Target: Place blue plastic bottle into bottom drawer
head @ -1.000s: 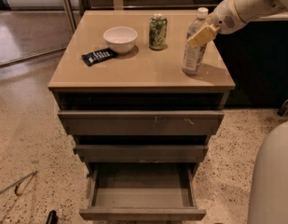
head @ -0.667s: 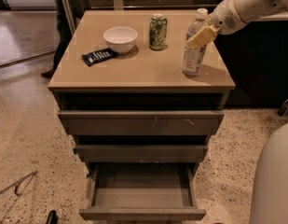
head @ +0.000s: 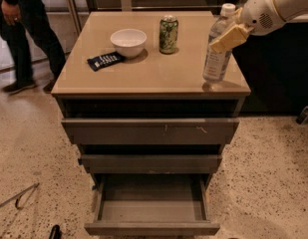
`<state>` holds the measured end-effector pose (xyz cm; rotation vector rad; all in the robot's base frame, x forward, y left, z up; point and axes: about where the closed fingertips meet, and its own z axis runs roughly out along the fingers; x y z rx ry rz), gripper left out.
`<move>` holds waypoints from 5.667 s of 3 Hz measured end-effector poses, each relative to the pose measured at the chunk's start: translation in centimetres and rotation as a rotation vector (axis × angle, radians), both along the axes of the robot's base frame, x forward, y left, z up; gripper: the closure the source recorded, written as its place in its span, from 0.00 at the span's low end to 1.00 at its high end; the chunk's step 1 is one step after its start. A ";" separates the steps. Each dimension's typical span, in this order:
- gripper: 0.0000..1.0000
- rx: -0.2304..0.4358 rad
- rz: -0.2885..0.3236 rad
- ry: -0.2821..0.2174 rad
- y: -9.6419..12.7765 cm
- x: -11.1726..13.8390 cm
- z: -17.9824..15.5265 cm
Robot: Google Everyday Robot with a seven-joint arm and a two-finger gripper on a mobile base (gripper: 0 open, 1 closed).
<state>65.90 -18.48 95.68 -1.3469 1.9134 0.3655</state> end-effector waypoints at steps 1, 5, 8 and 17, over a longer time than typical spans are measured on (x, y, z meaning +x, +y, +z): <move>1.00 0.004 -0.015 -0.004 -0.3 -5.1 1.3; 1.00 -0.035 0.077 -0.024 3.1 -12.1 -2.4; 1.00 0.043 0.019 0.073 2.6 -15.2 -15.5; 1.00 0.126 0.158 0.057 8.2 -17.7 -55.1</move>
Offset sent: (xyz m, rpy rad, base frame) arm -0.0454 -0.0031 0.0128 0.0040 -0.0063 -0.0141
